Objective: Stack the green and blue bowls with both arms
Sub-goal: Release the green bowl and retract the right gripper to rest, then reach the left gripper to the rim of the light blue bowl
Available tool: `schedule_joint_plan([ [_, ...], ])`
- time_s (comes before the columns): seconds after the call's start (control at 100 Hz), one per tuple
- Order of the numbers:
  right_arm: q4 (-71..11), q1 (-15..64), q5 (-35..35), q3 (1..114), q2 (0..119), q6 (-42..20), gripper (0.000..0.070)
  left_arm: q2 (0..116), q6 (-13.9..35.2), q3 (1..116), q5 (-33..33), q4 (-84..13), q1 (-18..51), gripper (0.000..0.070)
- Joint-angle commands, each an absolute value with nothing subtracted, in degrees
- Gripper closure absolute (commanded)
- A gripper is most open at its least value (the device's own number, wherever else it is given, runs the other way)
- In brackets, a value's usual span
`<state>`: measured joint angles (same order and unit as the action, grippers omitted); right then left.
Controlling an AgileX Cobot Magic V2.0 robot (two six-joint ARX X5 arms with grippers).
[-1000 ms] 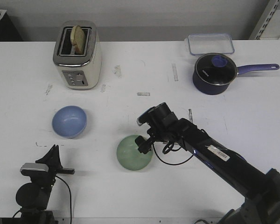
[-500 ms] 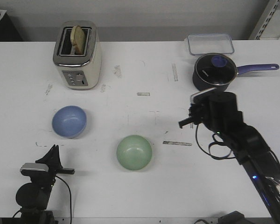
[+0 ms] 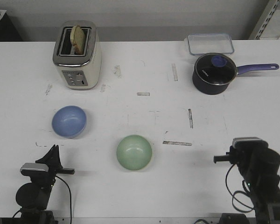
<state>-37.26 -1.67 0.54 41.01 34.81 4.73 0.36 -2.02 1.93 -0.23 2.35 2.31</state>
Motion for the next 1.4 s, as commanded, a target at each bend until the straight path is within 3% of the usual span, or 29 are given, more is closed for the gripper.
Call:
schedule_joint_plan([
  [0.0,-35.8,-1.7,1.8,37.5,29.3,5.4,0.07,0.3,-2.1,0.8,-0.4,3.0,2.3,0.0698],
  [0.27,-33.3,-1.7,3.6,32.1,11.2,5.4,0.07,0.3,-2.1,0.8,-0.4,3.2,2.3,0.0699],
  [0.45,-33.6,-1.6,3.5,32.1,9.1,5.4,0.07,0.3,1.2,3.3,-0.4,9.7,2.3,0.0699],
  [0.64,-33.6,-0.4,3.4,32.1,9.1,5.4,0.07,2.5,0.0,15.2,-0.5,8.2,2.2,0.0699],
  [0.95,-32.9,1.6,3.4,31.2,10.1,5.4,0.07,27.7,-2.7,42.1,-3.6,0.4,-1.3,0.0699],
  [1.16,-32.8,1.6,3.4,31.2,10.5,5.4,0.07,43.6,-2.2,56.2,4.6,-9.1,-10.2,0.0699],
  [1.28,-32.8,1.6,3.4,31.2,10.5,5.4,0.07,49.1,-2.2,58.2,5.4,-12.7,-11.9,0.0698],
  [1.33,-32.8,1.6,3.4,31.2,10.5,5.4,0.07,50.9,-2.3,58.2,6.0,-14.2,-11.9,0.0681],
  [1.39,-32.8,1.6,3.4,31.2,10.5,5.4,0.07,52.9,-2.2,58.2,8.0,-17.0,-11.9,0.0588],
])
